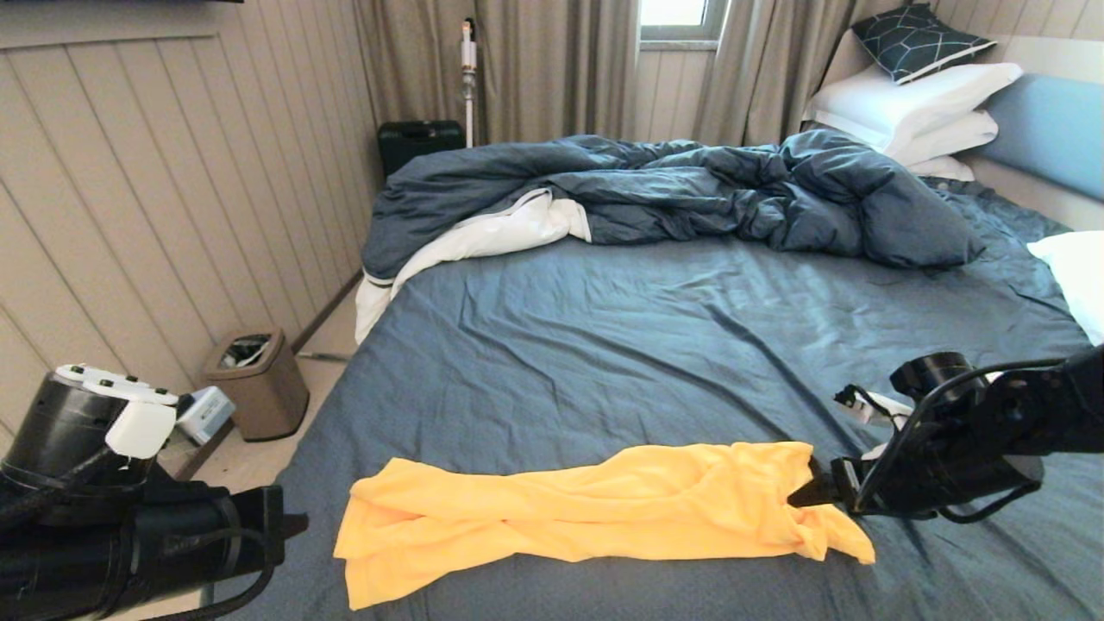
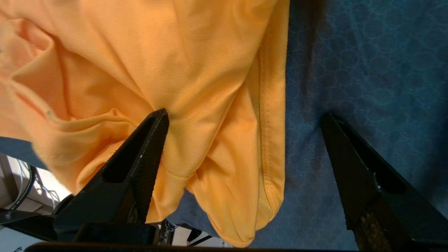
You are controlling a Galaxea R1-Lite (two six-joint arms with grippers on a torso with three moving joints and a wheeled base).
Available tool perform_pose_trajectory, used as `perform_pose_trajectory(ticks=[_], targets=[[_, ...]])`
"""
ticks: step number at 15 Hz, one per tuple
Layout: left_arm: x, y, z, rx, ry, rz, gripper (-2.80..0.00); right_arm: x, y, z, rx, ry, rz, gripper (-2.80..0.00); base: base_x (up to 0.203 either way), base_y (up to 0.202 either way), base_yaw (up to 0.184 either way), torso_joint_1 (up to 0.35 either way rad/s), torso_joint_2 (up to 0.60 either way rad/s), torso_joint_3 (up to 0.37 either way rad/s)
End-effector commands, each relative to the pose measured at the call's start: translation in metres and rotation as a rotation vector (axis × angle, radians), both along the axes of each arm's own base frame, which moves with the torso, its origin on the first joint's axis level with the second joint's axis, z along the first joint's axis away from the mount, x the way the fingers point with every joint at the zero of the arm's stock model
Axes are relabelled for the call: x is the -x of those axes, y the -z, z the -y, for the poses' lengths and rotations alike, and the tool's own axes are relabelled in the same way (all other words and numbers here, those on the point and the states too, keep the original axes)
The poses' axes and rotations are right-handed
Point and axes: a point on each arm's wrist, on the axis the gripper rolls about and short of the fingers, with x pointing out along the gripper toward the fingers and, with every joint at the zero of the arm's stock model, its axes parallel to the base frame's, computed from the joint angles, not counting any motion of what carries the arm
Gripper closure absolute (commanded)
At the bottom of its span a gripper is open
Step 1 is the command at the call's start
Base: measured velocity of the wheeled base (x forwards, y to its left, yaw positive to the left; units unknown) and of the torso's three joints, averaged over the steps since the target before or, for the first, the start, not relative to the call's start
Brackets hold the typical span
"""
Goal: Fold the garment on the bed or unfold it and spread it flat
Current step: Fold the yellow T-shirt
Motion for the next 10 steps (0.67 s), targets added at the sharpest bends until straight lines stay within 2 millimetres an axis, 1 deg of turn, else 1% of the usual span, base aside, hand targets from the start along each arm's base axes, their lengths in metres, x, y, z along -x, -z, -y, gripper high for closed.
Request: perform_pose_trajectory(ticks=[1, 6, 10], targets=[[0.003, -0.003, -0.006, -0.018, -0.047, 0.027, 0.0, -0.004, 0.01, 0.0, -0.007, -0.002, -0.031, -2.8, 0.0, 0.0, 0.0, 0.0, 0.0, 0.0], [0.008, -0.007, -0.009, -0.013, -0.065, 0.058, 0.0, -0.008, 0.014, -0.001, -0.026, -0.012, -0.036, -2.8, 0.0, 0.0, 0.0, 0.0, 0.0, 0.0], [0.008, -0.004, -0.008, -0.012, -0.057, 0.038, 0.0, -0.015, 0.013, -0.017, -0.035, -0.054, -0.031, -2.8, 0.0, 0.0, 0.0, 0.0, 0.0, 0.0]])
